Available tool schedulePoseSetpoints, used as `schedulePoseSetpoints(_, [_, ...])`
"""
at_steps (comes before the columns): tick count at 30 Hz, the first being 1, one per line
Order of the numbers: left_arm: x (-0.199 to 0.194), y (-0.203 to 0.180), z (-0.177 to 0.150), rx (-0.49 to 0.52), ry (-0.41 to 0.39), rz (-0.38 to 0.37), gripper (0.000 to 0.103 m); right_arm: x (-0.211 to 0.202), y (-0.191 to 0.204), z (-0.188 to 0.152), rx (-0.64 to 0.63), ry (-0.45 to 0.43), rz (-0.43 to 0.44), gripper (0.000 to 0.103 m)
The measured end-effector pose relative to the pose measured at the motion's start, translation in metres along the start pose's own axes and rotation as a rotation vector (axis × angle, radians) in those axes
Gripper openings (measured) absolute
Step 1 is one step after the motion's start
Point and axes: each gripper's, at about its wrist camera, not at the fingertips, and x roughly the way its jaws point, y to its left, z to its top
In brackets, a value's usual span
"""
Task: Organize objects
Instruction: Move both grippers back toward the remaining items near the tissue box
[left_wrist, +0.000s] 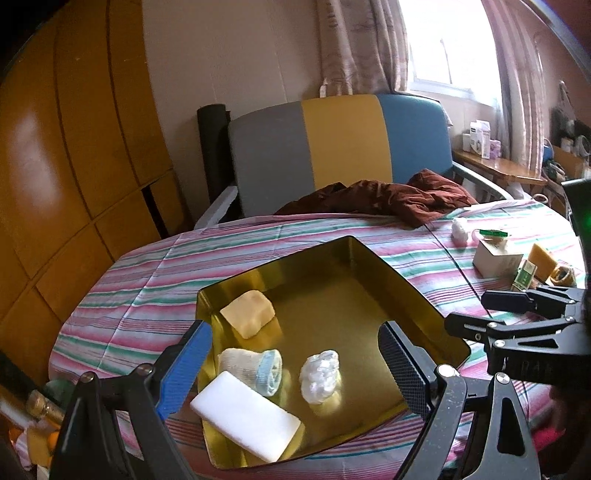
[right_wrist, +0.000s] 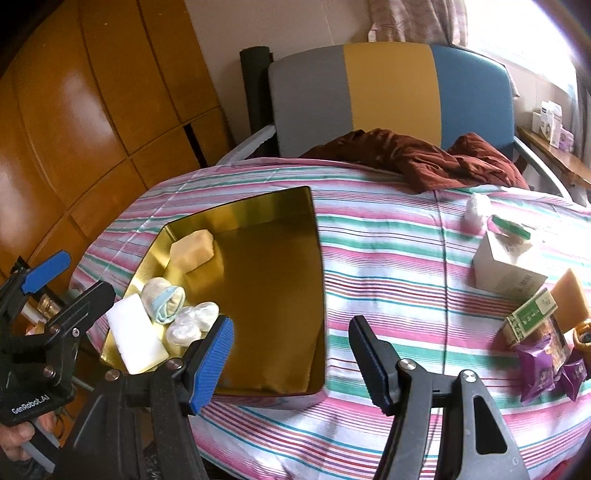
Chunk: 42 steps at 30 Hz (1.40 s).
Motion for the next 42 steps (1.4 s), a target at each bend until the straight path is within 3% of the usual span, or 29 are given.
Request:
schedulePoseSetpoints(11, [0.01, -0.032, 0.01, 0.063, 0.006, -0.073, 0.092, -0.018, -0.055, 0.003, 0.099, -0.012, -0.069, 0.066])
schedulePoseSetpoints(20, [0.016, -0.073, 0.023, 0.132, -0.006, -0.198, 0.094, -0.053, -0.142, -0.007, 0.275, -0.015, -0.187, 0.066])
schedulePoseSetpoints(31, [0.027, -0.137, 0.041, 0.223, 0.002, -0.353, 0.094, -0.121, -0.255, -0.028, 0.559, -0.093, -0.351, 0.066])
schedulePoseSetpoints(35, [0.038, -0.168, 0.047, 0.254, 0.037, -0.427, 0.094, -0.129, -0.282, -0.039, 0.655, -0.126, -0.36, 0.067])
schedulePoseSetpoints(39, [0.052, -0.198, 0.049, 0.275, 0.084, -0.486, 0.094, -0.123, -0.301, -0.054, 0.767, -0.122, -0.282, 0.067])
schedulePoseSetpoints(42, [0.064, -0.221, 0.05, 0.296, 0.122, -0.533, 0.094, -0.125, -0.305, -0.056, 0.781, -0.138, -0.258, 0.068])
